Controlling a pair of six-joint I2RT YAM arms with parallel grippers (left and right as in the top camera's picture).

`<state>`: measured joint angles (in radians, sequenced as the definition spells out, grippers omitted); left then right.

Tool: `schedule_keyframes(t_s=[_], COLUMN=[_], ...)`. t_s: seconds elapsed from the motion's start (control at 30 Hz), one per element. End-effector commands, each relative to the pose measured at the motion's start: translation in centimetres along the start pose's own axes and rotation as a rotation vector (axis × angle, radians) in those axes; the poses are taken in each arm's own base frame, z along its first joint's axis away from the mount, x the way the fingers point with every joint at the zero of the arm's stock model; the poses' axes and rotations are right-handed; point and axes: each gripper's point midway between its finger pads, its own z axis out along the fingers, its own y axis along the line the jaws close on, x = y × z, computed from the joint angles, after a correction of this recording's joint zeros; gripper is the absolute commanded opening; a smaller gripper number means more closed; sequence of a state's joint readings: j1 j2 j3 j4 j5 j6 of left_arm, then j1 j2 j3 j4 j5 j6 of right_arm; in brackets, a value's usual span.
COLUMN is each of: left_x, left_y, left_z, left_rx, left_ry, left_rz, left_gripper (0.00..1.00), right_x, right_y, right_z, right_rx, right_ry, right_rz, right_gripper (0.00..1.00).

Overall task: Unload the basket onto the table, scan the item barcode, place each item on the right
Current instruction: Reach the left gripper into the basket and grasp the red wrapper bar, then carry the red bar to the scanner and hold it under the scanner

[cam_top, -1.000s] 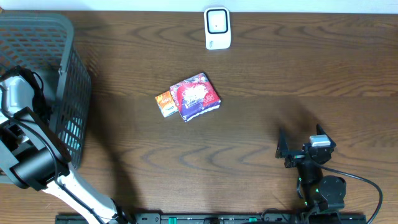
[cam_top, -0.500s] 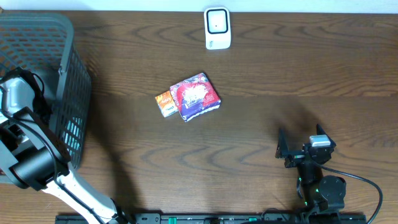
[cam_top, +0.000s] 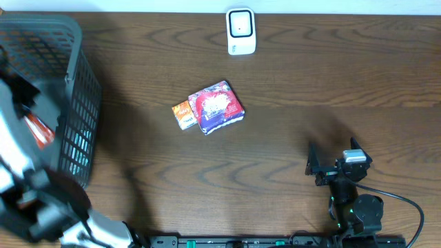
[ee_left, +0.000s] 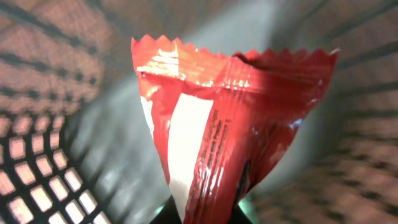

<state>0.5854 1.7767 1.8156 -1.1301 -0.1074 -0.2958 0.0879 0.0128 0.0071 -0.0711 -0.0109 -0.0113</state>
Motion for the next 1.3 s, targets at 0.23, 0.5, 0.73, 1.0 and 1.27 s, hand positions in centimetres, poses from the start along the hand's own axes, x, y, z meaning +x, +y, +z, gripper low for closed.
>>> schedule_keyframes(t_s=[0.23, 0.5, 0.73, 1.0, 1.27], left_x=[1.1, 10.0, 18.1, 25.8, 29.6], left_y=[-9.7, -17.6, -24.5, -29.9, -32.0], left_z=[-25.7, -29.0, -24.5, -15.9, -7.5], left_rx=[0.861, 1.067, 0.984, 0.819, 0.621], left_ry=[-0.449, -0.284, -0.098, 0.150, 0.255], left_rz=[0.142, 0.377, 0.629, 0.782, 0.839], left_gripper=[0.07, 0.07, 0.08, 0.07, 0.07], right_x=[0.1, 0.1, 0.1, 0.1, 0.1], right_y=[0.1, 0.1, 0.1, 0.1, 0.1], right_z=[0.0, 0.0, 0.0, 0.0, 0.0], right_rx=[-0.004, -0.004, -0.004, -0.004, -0.004], right_ry=[0.001, 0.001, 0.001, 0.001, 0.001], right_rz=[0.007, 0.007, 0.007, 0.007, 0.007], right_gripper=[0.99, 0.99, 0.99, 0.99, 0.99])
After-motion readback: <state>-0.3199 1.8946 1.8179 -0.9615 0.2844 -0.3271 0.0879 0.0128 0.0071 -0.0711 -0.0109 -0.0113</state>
